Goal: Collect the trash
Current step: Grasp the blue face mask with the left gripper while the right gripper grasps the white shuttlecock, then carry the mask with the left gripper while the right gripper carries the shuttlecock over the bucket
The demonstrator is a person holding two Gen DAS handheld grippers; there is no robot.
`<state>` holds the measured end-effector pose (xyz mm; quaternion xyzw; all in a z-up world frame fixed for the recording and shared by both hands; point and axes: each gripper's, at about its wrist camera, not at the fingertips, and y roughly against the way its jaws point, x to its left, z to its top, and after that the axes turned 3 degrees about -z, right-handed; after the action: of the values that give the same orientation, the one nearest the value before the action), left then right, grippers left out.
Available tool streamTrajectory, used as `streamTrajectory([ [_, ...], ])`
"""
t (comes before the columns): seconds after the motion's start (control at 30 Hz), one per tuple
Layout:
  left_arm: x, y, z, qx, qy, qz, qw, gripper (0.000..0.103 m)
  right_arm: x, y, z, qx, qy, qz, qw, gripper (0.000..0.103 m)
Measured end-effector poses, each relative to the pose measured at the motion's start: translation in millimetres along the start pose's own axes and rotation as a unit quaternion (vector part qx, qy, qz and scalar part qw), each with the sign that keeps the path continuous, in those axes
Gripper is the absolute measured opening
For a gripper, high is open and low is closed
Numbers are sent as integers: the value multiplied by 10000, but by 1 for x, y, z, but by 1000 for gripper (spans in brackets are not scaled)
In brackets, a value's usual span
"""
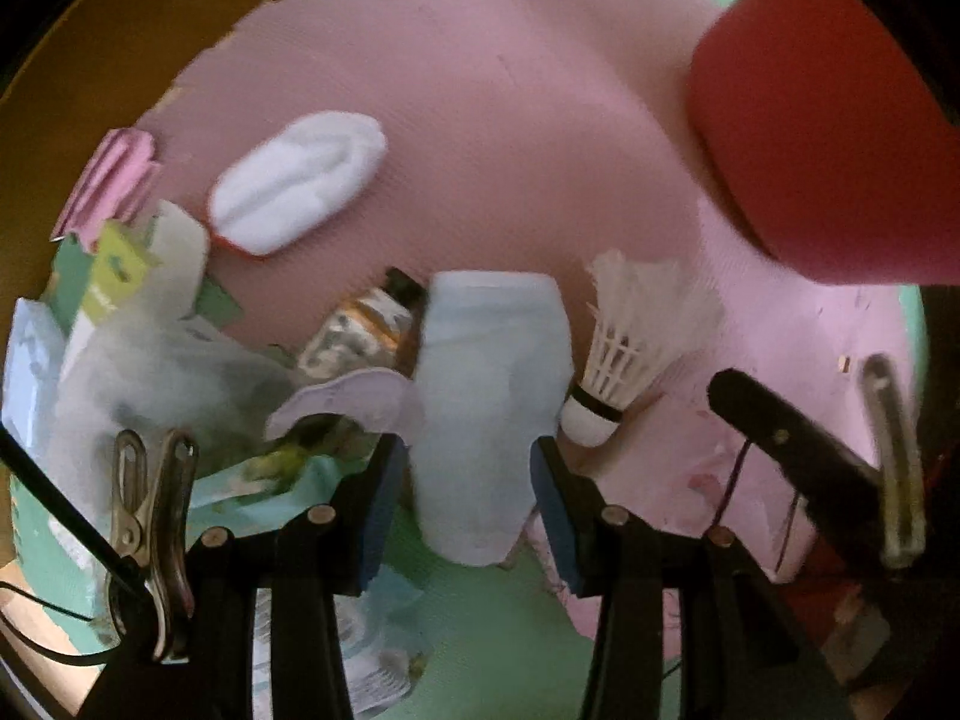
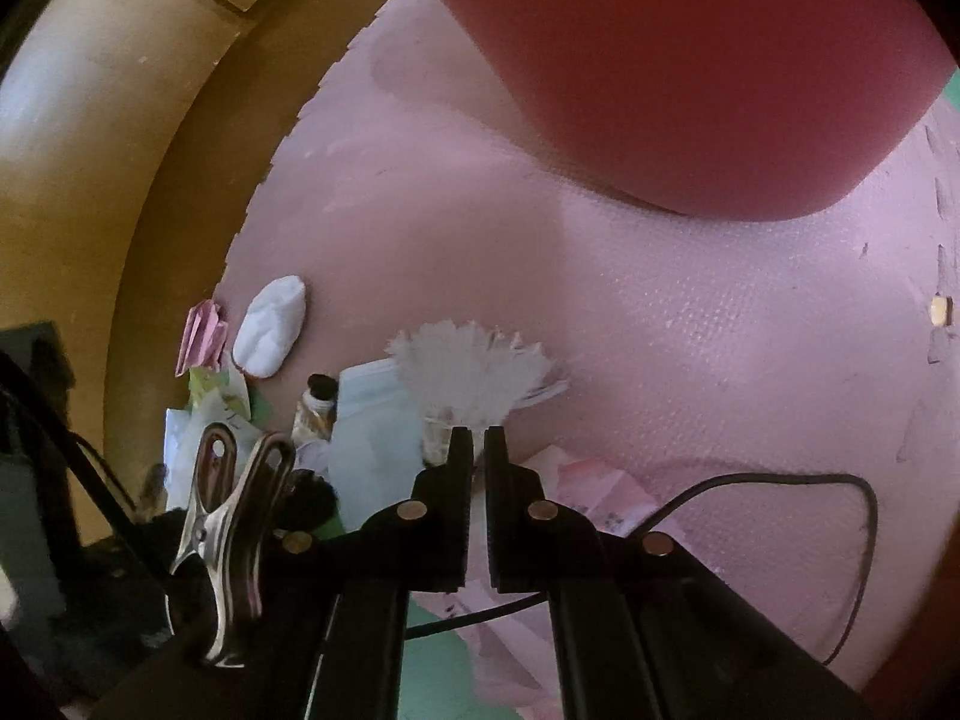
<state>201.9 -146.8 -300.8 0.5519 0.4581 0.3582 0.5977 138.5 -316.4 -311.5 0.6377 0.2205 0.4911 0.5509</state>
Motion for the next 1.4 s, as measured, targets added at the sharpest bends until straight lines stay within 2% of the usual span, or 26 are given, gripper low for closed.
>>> streamTrajectory([
  [0.07, -7, -12, 2, 113, -78, 17, 9999, 52, -7, 2, 1, 6, -34, 35, 10000, 9],
  [0.23, -18, -33, 5, 294, -323, 269, 9987, 53, -20, 4, 3, 26, -135, 73, 9999, 12],
  [0.3, -19, -37, 8, 279, -335, 255, 9987, 60, -24, 4, 4, 36, -152, 93, 9998, 12],
  [0.37, -25, -40, 8, 289, -278, 171, 9990, 74, -26, 3, 4, 56, -169, 122, 9998, 13],
  [0.43, -34, -44, 9, 294, -319, 209, 9988, 77, -27, 2, 4, 67, -181, 128, 9997, 13],
  [0.53, -42, -46, 10, 255, -364, 313, 9985, 77, -28, 3, 4, 95, -174, 156, 9997, 13],
  [0.6, -43, -43, 7, 196, -311, 325, 9988, 73, -29, 4, 4, 93, -170, 159, 9997, 13],
  [0.67, -41, -41, 1, 144, -259, 408, 9987, 53, -29, 4, 4, 87, -191, 153, 9997, 13],
  [0.83, -24, -33, 0, 48, -7, 218, 9998, 27, -26, 1, 3, 106, -238, 123, 9996, 17],
  [1.03, -16, -11, -3, -214, 101, -306, 9993, 23, -12, -3, -1, 124, -101, 165, 9997, 19],
  [1.1, -15, -2, -4, -331, 89, -420, 9985, 23, -7, -5, -3, 107, -61, 270, 9996, 29],
  [1.17, -10, 3, -8, -398, 130, -449, 9981, 23, -2, -7, -4, 90, -47, 315, 9995, 34],
  [1.3, 8, 7, -16, -448, 279, -403, 9978, 23, 12, -13, -4, 96, 182, 249, 9995, 36],
  [1.4, 3, 6, -21, -442, 347, -361, 9978, 23, 17, -22, -3, 127, 298, 95, 9994, 37],
])
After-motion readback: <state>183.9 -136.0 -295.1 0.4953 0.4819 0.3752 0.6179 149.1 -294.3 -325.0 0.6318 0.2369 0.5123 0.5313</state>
